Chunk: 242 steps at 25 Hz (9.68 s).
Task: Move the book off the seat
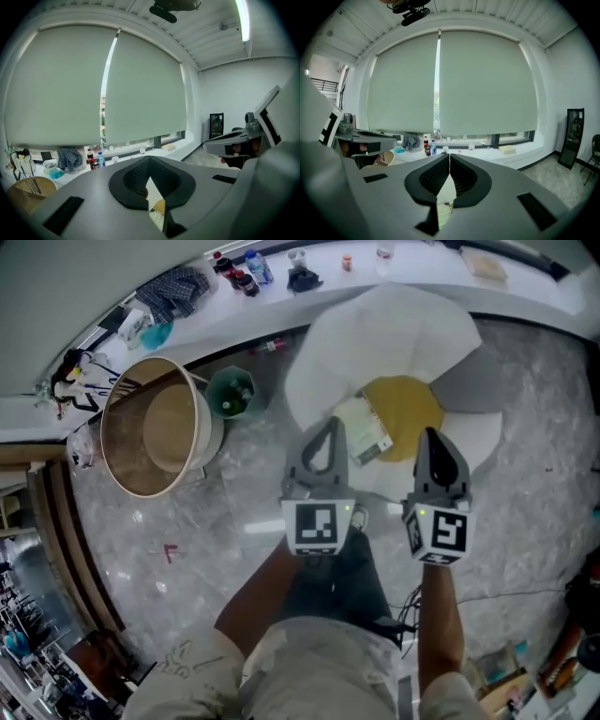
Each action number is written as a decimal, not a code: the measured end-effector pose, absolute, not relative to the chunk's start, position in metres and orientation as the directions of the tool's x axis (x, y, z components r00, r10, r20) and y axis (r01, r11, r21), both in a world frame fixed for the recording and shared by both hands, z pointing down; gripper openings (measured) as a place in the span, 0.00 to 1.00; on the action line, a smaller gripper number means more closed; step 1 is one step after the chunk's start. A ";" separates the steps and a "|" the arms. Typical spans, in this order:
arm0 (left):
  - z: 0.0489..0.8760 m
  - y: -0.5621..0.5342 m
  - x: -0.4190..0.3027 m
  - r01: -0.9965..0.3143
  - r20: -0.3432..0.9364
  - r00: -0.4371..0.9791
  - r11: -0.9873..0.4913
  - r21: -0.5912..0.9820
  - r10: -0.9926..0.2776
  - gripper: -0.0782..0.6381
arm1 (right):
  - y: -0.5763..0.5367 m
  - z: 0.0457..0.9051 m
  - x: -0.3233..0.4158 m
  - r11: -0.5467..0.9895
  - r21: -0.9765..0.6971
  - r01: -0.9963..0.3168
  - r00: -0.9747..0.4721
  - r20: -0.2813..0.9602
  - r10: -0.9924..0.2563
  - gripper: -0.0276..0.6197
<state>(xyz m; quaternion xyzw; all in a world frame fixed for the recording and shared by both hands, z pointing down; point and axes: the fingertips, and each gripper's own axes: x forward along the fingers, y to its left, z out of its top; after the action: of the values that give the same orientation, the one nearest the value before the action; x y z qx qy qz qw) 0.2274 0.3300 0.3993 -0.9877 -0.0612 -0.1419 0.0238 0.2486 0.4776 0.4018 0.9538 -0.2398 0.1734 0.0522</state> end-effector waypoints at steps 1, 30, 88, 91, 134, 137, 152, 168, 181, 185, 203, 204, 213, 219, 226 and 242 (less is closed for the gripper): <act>0.418 0.328 0.232 0.131 0.298 0.947 -0.991 -0.028 0.117 0.11 | 0.473 0.420 0.253 -0.876 0.020 -0.482 0.817 0.372 -0.441 0.05; 0.917 0.329 0.224 -0.073 0.769 0.632 -0.980 0.183 0.096 0.35 | 0.456 0.916 0.296 -0.778 -0.112 -0.618 0.427 0.783 -0.452 0.23; 0.325 0.269 0.290 -0.096 0.151 0.983 -0.994 -0.054 -0.103 0.42 | 0.386 0.322 0.338 -0.768 0.058 -0.638 0.762 0.189 -0.619 0.31; 0.267 0.256 0.251 -0.117 0.097 0.987 -0.990 -0.079 -0.125 0.42 | 0.372 0.265 0.302 -0.760 0.076 -0.646 0.763 0.091 -0.640 0.31; 0.212 -0.269 -0.170 -0.700 0.012 0.707 -0.702 -0.132 -0.707 0.42 | -0.208 0.215 -0.058 -0.154 0.108 -0.982 0.158 0.027 -0.987 0.30; 0.224 -0.292 -0.151 -0.698 0.031 0.707 -0.704 -0.132 -0.707 0.42 | -0.232 0.228 -0.038 -0.146 0.095 -0.985 0.150 0.040 -0.988 0.30; 0.303 -0.405 -0.027 -0.686 0.201 0.682 -0.710 -0.156 -0.703 0.42 | -0.347 0.317 0.084 -0.101 -0.031 -0.994 0.095 0.166 -0.982 0.30; 0.501 -0.463 -0.031 -0.710 0.474 0.628 -0.704 0.022 -0.617 0.42 | -0.405 0.506 0.083 -0.087 -0.046 -0.995 0.052 0.510 -0.858 0.30; 0.687 -0.461 -0.054 -0.716 0.655 0.570 -0.691 0.099 -0.496 0.42 | -0.404 0.691 0.060 -0.076 -0.099 -0.992 -0.015 0.699 -0.714 0.30; 0.703 -0.468 -0.046 -0.703 0.653 0.584 -0.702 0.110 -0.483 0.42 | -0.412 0.709 0.065 -0.104 -0.111 -0.988 -0.005 0.705 -0.709 0.30; 0.790 -0.510 -0.041 -0.750 0.735 0.499 -0.653 0.101 -0.460 0.43 | -0.448 0.785 0.070 -0.120 -0.133 -0.984 -0.027 0.771 -0.637 0.30; 0.789 -0.510 -0.041 -0.751 0.730 0.502 -0.652 0.103 -0.464 0.43 | -0.448 0.785 0.070 -0.119 -0.137 -0.983 -0.029 0.768 -0.639 0.30; 0.760 -0.517 -0.043 -0.771 0.691 0.494 -0.633 0.068 -0.527 0.43 | -0.455 0.749 0.081 -0.132 -0.118 -0.984 0.009 0.714 -0.700 0.30; 0.673 -0.522 -0.037 -0.771 0.613 0.530 -0.634 0.061 -0.585 0.43 | -0.468 0.657 0.074 -0.087 -0.111 -0.990 0.000 0.617 -0.787 0.30; 0.513 -0.547 -0.037 -0.772 0.421 0.583 -0.636 0.020 -0.695 0.43 | -0.503 0.497 0.063 -0.017 -0.069 -0.997 -0.012 0.392 -0.920 0.30; 0.216 -0.551 -0.064 -0.800 0.024 0.593 -0.593 -0.092 -0.805 0.37 | -0.508 0.212 0.032 0.017 0.011 -1.000 -0.017 -0.002 -1.000 0.21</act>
<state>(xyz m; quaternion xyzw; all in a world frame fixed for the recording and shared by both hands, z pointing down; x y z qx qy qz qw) -0.0639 -0.5506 0.2159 -0.8919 0.4498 -0.0315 0.0355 0.0322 -0.5082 0.2125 0.7009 -0.7132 -0.0048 0.0031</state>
